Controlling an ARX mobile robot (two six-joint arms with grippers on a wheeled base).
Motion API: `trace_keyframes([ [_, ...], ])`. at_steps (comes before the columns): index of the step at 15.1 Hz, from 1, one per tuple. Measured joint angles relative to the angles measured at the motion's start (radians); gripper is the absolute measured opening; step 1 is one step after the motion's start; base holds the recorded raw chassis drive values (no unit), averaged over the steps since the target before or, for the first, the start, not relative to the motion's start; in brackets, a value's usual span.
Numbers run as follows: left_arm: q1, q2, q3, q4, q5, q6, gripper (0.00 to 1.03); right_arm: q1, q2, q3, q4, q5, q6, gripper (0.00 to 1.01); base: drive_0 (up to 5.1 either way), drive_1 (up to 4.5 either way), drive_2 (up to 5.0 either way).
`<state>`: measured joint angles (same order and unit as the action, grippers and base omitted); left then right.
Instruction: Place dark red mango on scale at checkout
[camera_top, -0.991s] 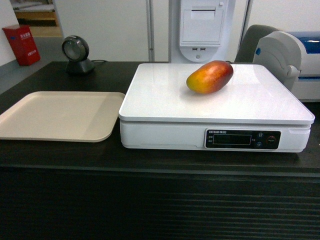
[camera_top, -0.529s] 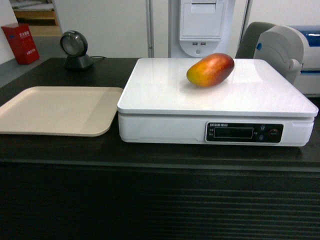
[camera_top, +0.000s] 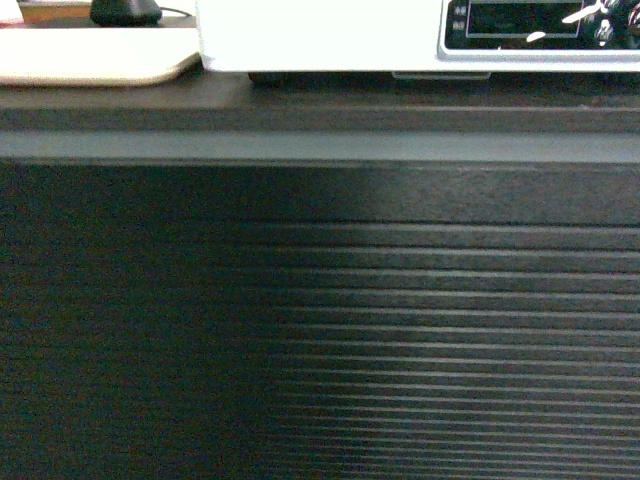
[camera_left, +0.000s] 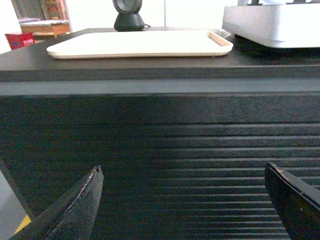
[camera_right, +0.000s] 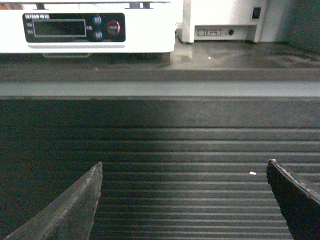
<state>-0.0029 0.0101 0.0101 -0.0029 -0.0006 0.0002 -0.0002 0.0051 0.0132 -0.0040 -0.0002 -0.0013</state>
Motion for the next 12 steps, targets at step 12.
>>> trace_keyframes([
  [12,0.000,0.000,0.000,-0.005,0.000,0.000,0.98,0.000,0.000,0.000,-0.005,0.000,0.002,0.98,0.0,0.00,0.0],
])
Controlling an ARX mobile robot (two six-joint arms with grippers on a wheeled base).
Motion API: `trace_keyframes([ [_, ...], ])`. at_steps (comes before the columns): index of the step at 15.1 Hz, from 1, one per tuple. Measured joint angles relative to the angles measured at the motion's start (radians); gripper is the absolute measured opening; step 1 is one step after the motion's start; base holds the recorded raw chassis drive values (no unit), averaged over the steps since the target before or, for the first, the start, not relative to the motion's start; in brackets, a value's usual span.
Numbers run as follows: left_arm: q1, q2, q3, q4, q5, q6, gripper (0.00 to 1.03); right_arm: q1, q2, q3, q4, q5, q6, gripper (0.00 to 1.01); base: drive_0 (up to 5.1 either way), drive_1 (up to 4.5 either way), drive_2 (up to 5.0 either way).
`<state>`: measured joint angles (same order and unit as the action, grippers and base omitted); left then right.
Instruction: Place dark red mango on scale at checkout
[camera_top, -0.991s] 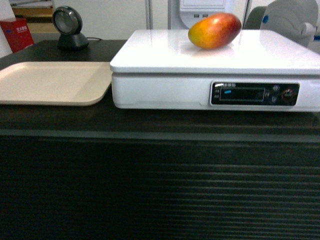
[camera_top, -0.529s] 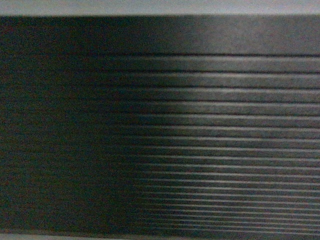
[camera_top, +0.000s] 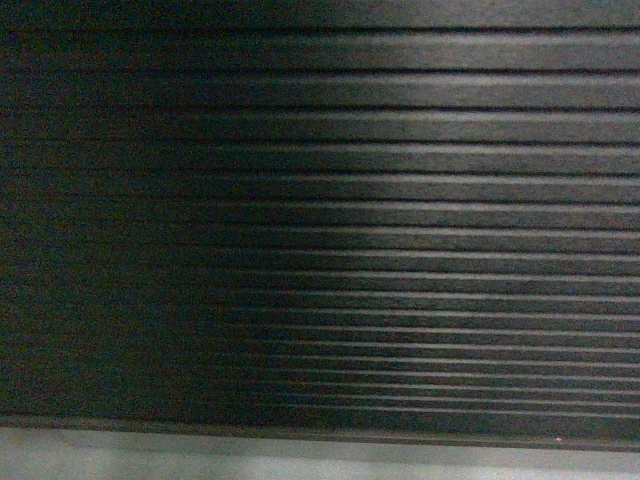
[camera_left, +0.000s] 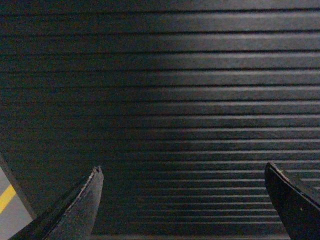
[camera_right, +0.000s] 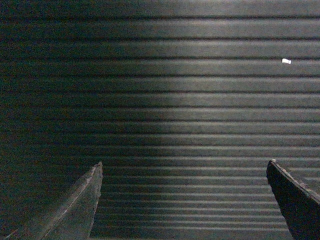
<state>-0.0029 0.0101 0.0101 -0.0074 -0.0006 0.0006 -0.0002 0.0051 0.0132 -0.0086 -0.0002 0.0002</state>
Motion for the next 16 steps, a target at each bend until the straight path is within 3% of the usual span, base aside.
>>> trace_keyframes([
  [16,0.000,0.000,0.000,0.002,0.000,0.000,0.98,0.000,0.000,0.000,0.003,0.000,-0.001,0.98,0.0,0.00,0.0],
])
